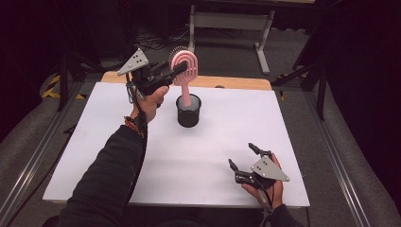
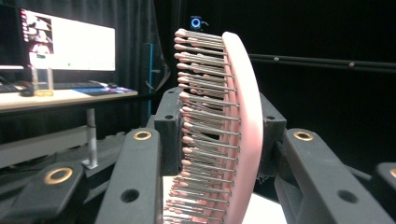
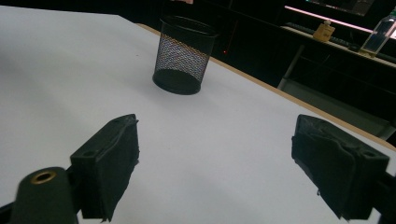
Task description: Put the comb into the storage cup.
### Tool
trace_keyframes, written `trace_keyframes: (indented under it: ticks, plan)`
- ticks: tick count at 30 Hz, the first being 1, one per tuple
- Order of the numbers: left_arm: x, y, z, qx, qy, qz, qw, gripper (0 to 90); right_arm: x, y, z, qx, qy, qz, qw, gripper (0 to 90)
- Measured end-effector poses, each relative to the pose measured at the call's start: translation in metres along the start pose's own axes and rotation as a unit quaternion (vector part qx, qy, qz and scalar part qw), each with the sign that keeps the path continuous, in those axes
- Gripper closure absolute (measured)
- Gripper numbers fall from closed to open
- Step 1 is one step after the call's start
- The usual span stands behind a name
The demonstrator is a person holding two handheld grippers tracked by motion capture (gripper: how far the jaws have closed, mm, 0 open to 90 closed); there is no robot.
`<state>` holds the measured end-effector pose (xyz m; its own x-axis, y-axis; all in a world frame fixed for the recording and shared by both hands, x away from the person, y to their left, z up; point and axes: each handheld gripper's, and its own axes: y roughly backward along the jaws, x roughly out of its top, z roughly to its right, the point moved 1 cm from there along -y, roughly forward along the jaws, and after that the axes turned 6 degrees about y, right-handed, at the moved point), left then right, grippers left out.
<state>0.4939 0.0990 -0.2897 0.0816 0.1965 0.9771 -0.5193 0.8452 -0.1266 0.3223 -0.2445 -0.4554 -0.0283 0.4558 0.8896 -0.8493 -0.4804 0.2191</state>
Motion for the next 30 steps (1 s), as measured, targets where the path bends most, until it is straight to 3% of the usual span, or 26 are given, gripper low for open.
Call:
trace_keyframes:
  ticks: [30]
  plan:
    - [-0.020,-0.029,-0.018,0.024,0.007,-0.041,0.9988,63.3,0.001,-0.001,-0.002,0.007,0.010,-0.002,0.9999,15.5]
